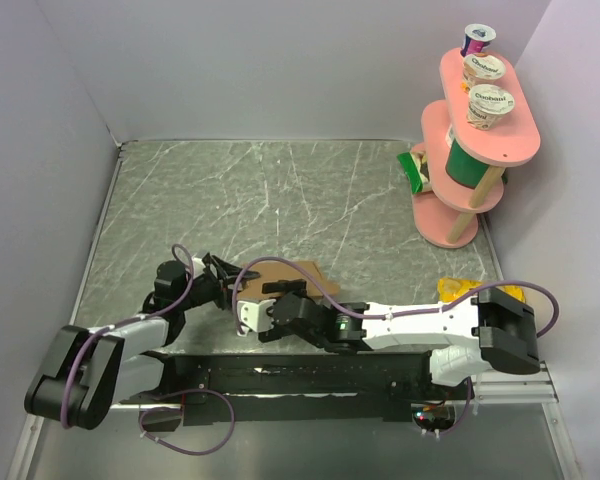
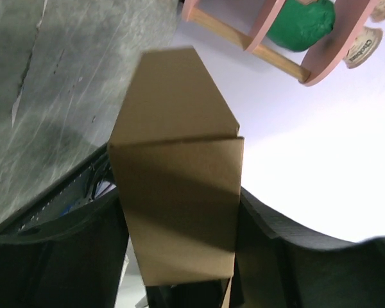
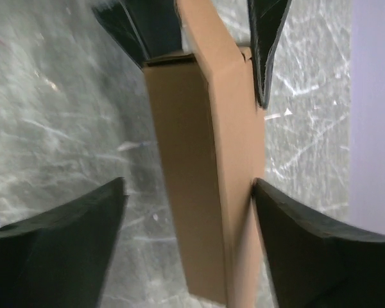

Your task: Fold the paper box

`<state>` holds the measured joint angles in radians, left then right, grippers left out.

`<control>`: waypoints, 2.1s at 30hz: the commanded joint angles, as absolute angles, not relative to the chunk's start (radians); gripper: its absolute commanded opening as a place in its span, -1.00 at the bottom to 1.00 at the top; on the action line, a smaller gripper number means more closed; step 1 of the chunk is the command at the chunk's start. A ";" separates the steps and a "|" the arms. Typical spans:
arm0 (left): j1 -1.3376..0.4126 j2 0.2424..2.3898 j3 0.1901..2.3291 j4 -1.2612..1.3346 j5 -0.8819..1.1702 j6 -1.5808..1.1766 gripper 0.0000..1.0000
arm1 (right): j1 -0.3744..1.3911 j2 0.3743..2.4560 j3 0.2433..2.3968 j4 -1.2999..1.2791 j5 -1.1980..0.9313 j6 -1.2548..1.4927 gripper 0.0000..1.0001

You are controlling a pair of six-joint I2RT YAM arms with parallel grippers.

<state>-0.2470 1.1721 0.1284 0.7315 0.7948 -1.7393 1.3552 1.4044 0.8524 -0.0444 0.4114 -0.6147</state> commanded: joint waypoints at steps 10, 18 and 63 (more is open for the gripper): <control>-0.195 1.114 0.143 0.626 0.922 -1.654 0.92 | 1.303 1.402 0.942 -0.212 0.309 -0.523 -0.02; -0.176 1.063 0.110 0.781 0.879 -1.755 0.93 | 1.266 1.416 0.968 -0.259 0.272 -0.483 0.14; -0.212 0.813 0.149 0.597 0.597 -1.689 0.92 | 1.272 1.491 0.988 -0.219 0.606 -0.092 0.19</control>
<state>-0.2298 0.7792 0.0898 0.6197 0.6296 -1.7985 1.2961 1.6169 0.9913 -0.1352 0.6975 -0.0544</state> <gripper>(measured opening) 0.962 0.642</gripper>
